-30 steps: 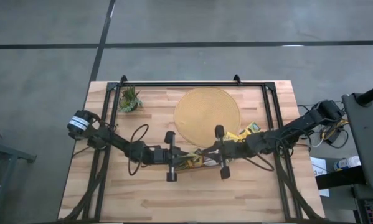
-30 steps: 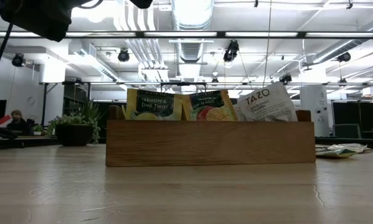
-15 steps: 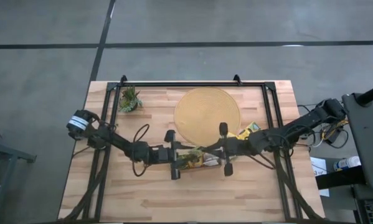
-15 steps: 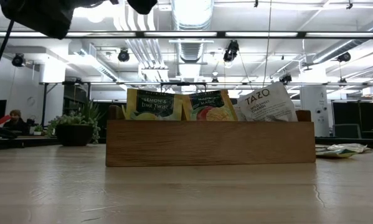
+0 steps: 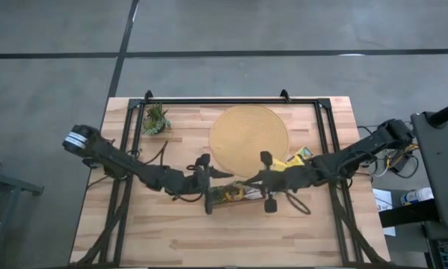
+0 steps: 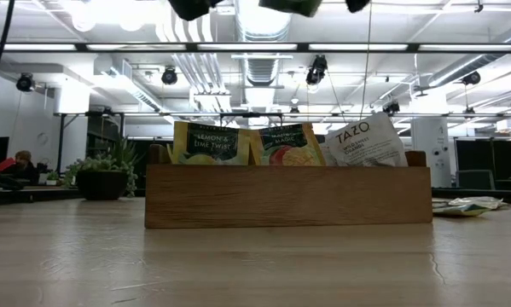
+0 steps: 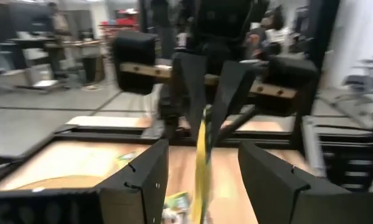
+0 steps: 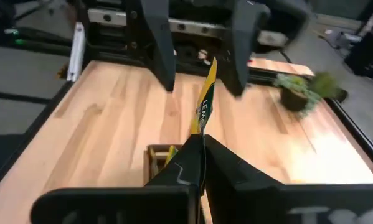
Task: Pick & Place Tea
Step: Put the yellow tea bag into the left section of the wooden organizer
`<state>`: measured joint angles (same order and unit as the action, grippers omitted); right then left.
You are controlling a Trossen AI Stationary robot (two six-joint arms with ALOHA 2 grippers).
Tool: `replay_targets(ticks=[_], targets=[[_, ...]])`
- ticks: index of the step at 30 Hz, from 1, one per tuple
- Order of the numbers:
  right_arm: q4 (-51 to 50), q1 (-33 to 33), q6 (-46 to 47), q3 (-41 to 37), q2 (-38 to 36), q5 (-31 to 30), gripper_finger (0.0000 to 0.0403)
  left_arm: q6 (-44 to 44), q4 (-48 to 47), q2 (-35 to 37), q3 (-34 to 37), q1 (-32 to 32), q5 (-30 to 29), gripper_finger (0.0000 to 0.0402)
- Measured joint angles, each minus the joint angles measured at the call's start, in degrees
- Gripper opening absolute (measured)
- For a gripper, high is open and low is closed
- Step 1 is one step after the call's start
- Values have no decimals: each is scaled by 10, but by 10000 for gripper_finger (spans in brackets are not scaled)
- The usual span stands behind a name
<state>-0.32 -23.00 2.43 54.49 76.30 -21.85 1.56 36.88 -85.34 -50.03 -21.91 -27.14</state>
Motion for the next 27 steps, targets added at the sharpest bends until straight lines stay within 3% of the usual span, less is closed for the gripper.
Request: replay_targets(ticks=[3, 14, 20, 27], targets=[[0, 0, -13, 26, 31, 26, 8, 14, 19, -7, -1, 0, 30, 187], [-68, 0, -26, 123, 133, 28, 8, 36, 4, -9, -4, 0, 37, 171], [-65, 0, -25, 124, 130, 23, 8, 42, 1, -9, -4, 0, 37, 137], [-65, -3, -19, 108, 106, 20, 8, 43, -20, -7, -9, 0, 38, 131]])
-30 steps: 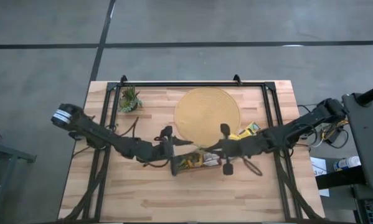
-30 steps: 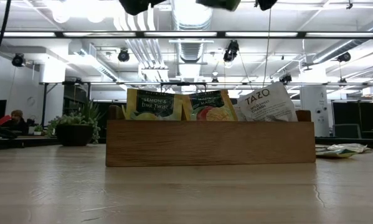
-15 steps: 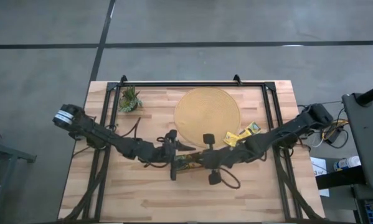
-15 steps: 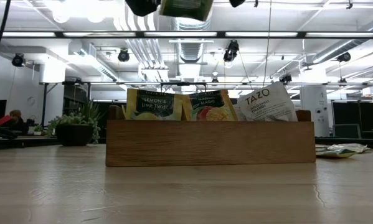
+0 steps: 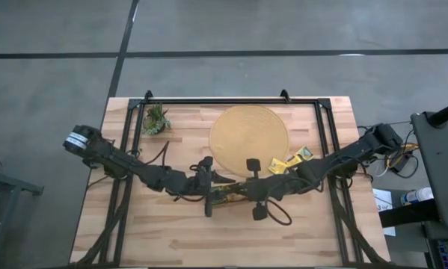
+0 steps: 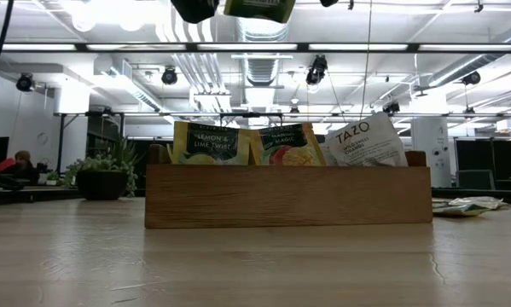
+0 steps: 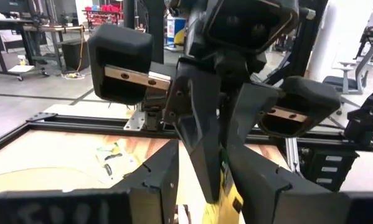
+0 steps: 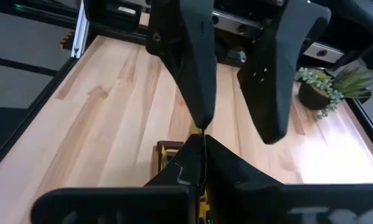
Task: Pick & Place Tea
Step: Put the yellow tea bag into the left section of the wooden organizer
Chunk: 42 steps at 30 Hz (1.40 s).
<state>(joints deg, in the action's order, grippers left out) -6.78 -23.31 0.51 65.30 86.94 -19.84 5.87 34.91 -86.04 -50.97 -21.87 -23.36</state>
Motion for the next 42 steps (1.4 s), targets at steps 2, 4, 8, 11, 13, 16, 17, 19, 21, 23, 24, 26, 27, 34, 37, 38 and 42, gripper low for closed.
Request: replay_targets(ticks=[2, 4, 8, 11, 13, 16, 17, 19, 21, 23, 24, 26, 27, 34, 37, 38, 42], targets=[[-1, -1, 0, -2, -2, -7, 8, 0, -15, 0, -4, 0, 1, 131], [1, -1, 0, -2, -3, -11, 8, 0, -33, 0, -8, 0, 7, 131], [-1, -1, 0, -3, -3, -11, 8, 3, -74, 0, -20, 0, 24, 131], [0, -2, 0, -3, -3, -12, 8, 3, -82, 0, -24, 0, 25, 131], [-1, -4, 0, -3, -3, -12, 8, 2, -80, 0, -24, 0, 25, 131], [-2, -5, 0, -3, -3, -11, 8, 1, -80, 0, -24, 0, 25, 120], [-2, -5, 0, -3, -3, -11, 8, 0, -80, 0, -24, 0, 24, 109], [-3, -5, -1, -3, -3, -12, 8, -1, -80, 0, -24, 0, 24, 74], [-4, -5, -6, -3, -3, -11, 8, -11, -80, 0, -24, 0, 22, 26], [-4, -5, -10, -3, -3, -11, 8, -15, -80, 0, -24, -1, 23, 11], [-4, -5, -13, -3, -3, -11, 8, -15, -80, 0, -24, -1, 23, 7], [-4, -5, -19, -3, -3, -11, 8, -15, -80, 0, -24, -1, 23, 3], [-4, -5, -23, -3, -3, -11, 8, -15, -80, 0, -24, -1, 23, 3], [-4, -5, -30, -3, -3, -11, 8, -15, -80, 0, -24, -1, 23, 1], [-4, -5, -39, -2, -3, -11, 9, -14, -82, 1, -24, -2, 23, 1], [-5, -5, -38, -2, -6, -11, 9, -14, -84, 3, -24, -3, 23, 1], [-10, -4, -23, -2, -24, -11, 9, -13, -103, 18, -25, -11, 3, 0]])
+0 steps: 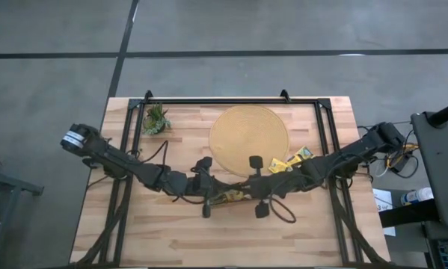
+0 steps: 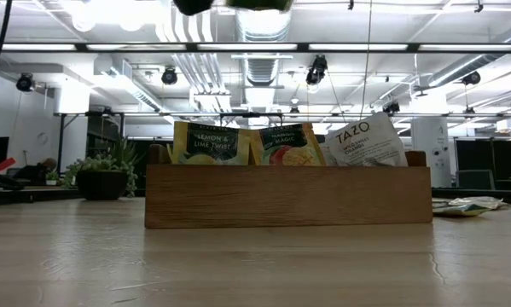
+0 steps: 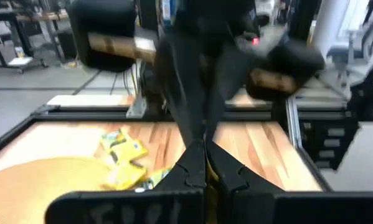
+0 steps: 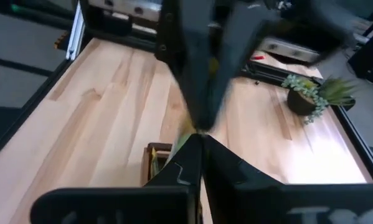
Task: Pick & Place Tea
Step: Put the yellow tea bag into the left section of the wooden organizer
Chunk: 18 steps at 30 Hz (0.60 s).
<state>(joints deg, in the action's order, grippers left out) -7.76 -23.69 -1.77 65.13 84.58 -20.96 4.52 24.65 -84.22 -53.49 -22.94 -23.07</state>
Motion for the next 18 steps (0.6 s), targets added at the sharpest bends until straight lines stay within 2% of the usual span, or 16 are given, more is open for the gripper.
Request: replay_targets(ticks=[7, 11, 18], targets=[[-29, -2, 25, -16, -29, 1, 9, -2, -37, 11, 2, -21, -40, 0], [-25, -2, 33, -22, -44, -2, 9, 2, -35, 14, 2, -24, -43, 0], [-25, -3, 48, -35, -67, -1, 9, 43, -36, -1, 17, -51, -81, 0]])
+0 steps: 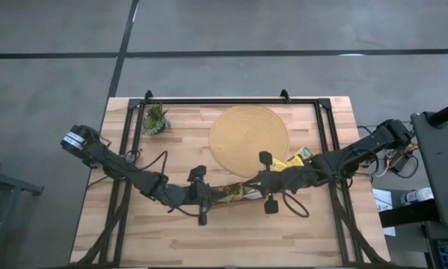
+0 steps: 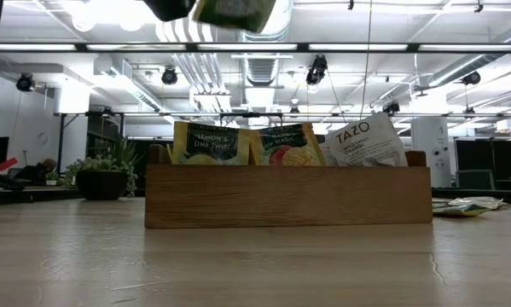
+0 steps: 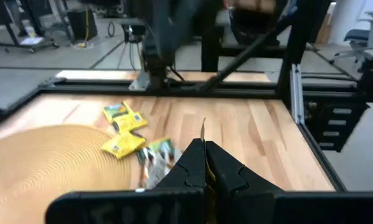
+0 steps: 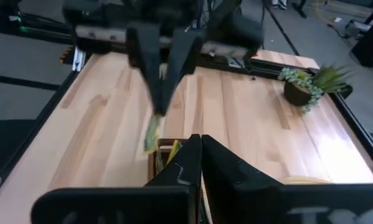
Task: Pick & Place Tea
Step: Put the yellow tea bag into the left section of the wooden organizer
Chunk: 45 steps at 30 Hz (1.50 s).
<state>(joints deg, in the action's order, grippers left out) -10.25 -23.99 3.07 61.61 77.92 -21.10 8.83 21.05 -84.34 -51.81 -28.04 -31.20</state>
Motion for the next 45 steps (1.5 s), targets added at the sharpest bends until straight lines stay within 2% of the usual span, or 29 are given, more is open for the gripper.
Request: replay_targets(ticks=[4, 7, 12, 16, 22, 28, 32, 45], targets=[[-1, -1, 8, -4, -2, 1, 9, 53, 62, 0, 41, -22, -7, 0], [0, -1, 8, -6, -2, 1, 9, 79, 116, -15, 88, -53, -55, 0], [7, 0, -2, -7, -6, -3, 9, 69, 277, -54, 149, -83, -152, 0], [7, 0, -2, -7, -15, -18, 9, 51, 353, -94, 164, -81, -159, 0], [0, 0, -3, -16, -27, -19, 9, 73, 349, -176, 138, -72, -158, 0], [0, 0, -2, -32, -40, -19, 9, -24, 351, -236, 80, -71, -235, 0], [1, 0, -3, -34, -44, -20, 9, -58, 349, -244, 64, -72, -249, 0], [1, 0, -5, -35, -45, -20, 9, -51, 293, -244, 71, -76, -259, 0]])
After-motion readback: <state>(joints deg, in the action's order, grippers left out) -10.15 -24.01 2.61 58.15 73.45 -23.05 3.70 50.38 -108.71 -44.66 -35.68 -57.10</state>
